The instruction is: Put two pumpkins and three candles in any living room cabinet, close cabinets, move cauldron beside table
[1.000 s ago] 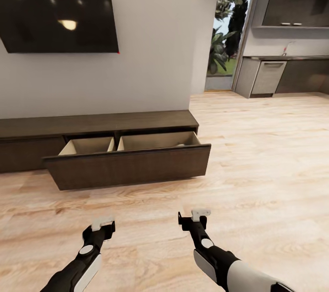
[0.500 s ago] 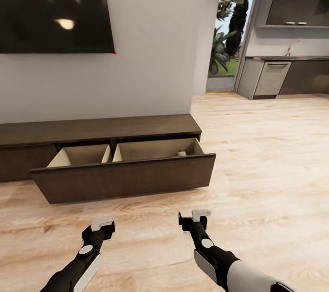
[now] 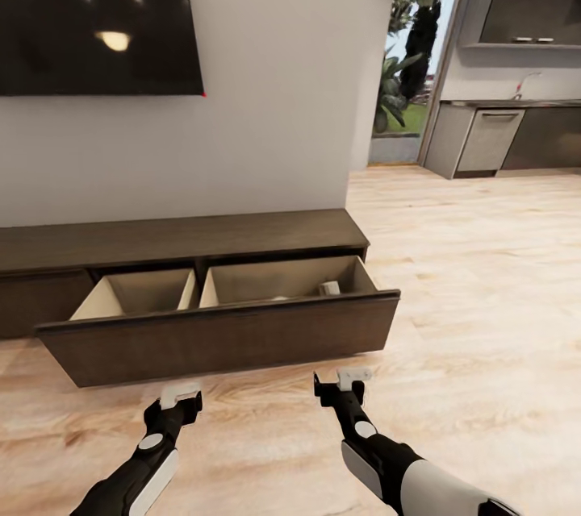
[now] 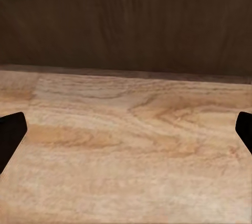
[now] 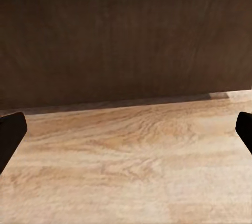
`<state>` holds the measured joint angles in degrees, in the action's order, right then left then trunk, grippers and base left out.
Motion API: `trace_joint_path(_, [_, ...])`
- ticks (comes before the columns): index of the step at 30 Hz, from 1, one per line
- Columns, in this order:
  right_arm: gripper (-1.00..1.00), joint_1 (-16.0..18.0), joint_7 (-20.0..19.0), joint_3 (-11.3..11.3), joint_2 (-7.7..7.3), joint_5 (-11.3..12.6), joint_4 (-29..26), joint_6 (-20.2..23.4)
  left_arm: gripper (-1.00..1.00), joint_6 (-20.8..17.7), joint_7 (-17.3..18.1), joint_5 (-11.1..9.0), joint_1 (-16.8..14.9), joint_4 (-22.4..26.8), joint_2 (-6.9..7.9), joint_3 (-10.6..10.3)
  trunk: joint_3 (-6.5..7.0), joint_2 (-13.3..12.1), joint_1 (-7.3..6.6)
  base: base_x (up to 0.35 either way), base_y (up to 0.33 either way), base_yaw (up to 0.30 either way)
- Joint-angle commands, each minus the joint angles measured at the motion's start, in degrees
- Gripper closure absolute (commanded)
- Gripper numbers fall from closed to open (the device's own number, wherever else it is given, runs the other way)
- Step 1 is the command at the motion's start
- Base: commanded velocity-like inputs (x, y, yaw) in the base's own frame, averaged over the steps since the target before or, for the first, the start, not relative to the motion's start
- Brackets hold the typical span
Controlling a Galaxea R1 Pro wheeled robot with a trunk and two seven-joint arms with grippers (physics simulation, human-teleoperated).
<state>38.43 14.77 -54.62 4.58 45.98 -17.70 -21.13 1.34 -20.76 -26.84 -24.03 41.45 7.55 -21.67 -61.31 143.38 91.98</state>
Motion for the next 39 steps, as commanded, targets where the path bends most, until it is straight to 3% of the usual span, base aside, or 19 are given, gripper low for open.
trace_joint_path(1, [-1.0,0.1,0.3,-0.5,-0.01,0.4,0.0,-0.2,-1.0,0.1,-0.5,-0.6,-0.1,0.0,0.1,-0.5,-0.05,0.0,0.02,0.281,0.15,0.0])
trace_joint_path(17, [-1.0,0.1,0.1,-0.5,-0.01,0.3,-0.1,-0.2,-1.0,0.3,-0.6,-0.5,-0.1,0.1,0.19,-0.5,0.05,0.0,0.02,0.244,0.073,0.028])
trace_joint_path(30, [-1.0,0.1,0.1,-0.5,-0.01,0.3,-0.1,-0.2,-1.0,0.6,-0.7,-0.5,-0.1,0.2,0.19,-0.4,0.14,0.0,0.02,0.023,0.0,0.03])
trace_joint_path(35, [-1.0,0.1,0.1,-0.5,-0.01,0.3,-0.1,-0.2,-1.0,0.5,-0.6,-0.4,-0.1,0.2,0.12,2.1,-0.74,0.1,0.12,0.0,0.0,0.0])
trace_joint_path(39, [-1.0,0.1,0.1,-0.5,-0.01,0.3,-0.1,-0.2,-1.0,0.5,-0.5,-0.4,-0.1,0.2,0.1,2.8,-1.63,0.1,0.22,0.0,0.0,0.0])
